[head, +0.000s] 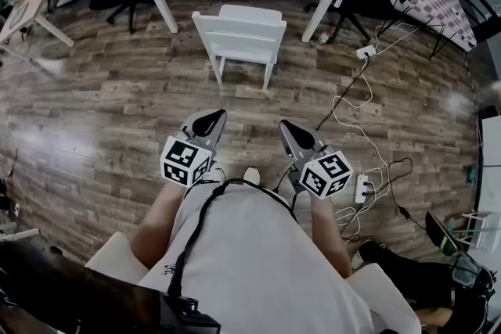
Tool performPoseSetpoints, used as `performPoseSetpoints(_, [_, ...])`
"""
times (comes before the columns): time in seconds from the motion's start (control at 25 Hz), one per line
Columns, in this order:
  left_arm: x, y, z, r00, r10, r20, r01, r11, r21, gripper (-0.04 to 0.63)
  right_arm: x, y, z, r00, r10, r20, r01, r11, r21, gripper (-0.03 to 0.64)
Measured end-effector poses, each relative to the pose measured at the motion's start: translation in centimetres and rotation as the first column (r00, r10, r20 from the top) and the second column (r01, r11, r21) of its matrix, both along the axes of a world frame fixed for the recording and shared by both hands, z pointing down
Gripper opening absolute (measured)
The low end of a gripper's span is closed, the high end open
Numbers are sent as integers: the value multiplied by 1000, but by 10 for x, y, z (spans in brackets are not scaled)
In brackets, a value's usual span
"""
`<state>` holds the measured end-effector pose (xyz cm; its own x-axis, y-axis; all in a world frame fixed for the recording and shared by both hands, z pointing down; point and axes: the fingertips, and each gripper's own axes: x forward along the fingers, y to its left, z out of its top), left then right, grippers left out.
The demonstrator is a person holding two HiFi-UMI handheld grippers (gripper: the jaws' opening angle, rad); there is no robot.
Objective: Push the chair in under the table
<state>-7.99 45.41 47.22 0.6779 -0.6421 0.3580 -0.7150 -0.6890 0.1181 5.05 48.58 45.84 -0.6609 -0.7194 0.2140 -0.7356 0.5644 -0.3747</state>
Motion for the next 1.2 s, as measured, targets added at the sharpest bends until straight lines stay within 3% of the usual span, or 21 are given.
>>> performPoseSetpoints(0.24, [17,2,-2,1000,-21,8,20,1000,21,5,25,3,1,999,-1,54,0,1000,20,6])
performPoseSetpoints(0.72, [47,30,1,1000,-4,19,3,1000,15,8,51,24,13,998,-36,53,35,999,18,6])
performPoseSetpoints(1.2, [47,17,-3,998,-29,50,28,999,34,8,58,13,11,995,-40,91,37,998,42,6])
